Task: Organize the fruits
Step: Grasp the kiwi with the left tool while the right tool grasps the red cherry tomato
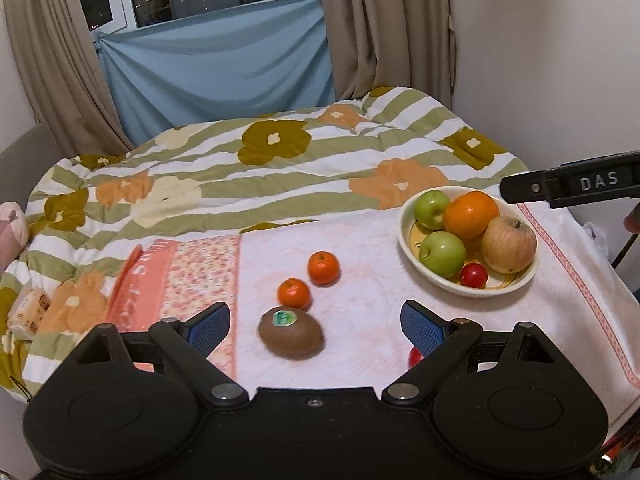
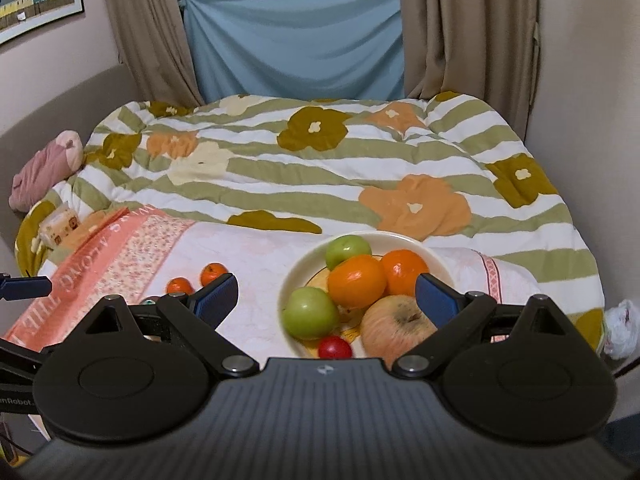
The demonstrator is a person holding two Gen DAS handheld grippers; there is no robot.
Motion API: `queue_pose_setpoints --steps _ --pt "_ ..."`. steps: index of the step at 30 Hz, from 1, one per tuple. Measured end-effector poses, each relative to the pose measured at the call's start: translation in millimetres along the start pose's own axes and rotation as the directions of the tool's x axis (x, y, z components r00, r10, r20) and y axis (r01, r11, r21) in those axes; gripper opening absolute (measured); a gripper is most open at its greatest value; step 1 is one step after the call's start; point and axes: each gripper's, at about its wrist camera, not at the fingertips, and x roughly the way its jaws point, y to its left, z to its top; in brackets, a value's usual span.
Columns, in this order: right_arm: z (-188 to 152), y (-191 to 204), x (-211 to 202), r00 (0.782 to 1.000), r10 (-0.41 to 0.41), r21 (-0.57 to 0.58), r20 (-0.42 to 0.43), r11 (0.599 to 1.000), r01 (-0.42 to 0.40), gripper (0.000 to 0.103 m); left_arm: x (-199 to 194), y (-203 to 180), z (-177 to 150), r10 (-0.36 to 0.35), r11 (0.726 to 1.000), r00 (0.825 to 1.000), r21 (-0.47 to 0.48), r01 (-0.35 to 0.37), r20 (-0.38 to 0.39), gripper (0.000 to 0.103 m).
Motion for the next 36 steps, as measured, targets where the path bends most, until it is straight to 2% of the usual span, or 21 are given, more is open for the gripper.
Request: queue_pose_setpoints --steps 8,17,25,28,32,36 --pt "-23 36 -29 0.999 -0.052 0.042 -0.015 0.998 0.053 0.103 -15 25 -13 -0.052 0.996 0.998 0.077 0.051 0.021 0.103" --pt "-64 82 -29 0.986 -0.152 0.084 -0.070 0.984 0.158 0.103 5 42 -28 -0.145 0.971 0.989 0.193 0.143 -0.004 0.103" --pt "-98 103 -12 0.969 -0.209 0.178 -0.130 0.957 0.230 0.103 53 56 -31 -0.225 0.939 0.973 0.258 0.229 -0.046 0.103" --pt "-112 105 -1 0.963 -0.226 0.214 -0.146 0.943 0.254 0.103 77 57 -32 -0.230 0.934 0.970 0.263 0.241 -0.073 0.102" --pt "-124 106 19 0.955 -0.251 0.242 -0.160 0.928 0.285 0.103 107 56 -32 -0.240 0.934 0.966 0.249 0.257 -0.094 0.094" --pt "-131 107 35 0.949 -0.256 0.256 -0.182 0.920 0.297 0.103 132 53 -34 -0.245 0.929 0.960 0.253 0.272 -0.133 0.089"
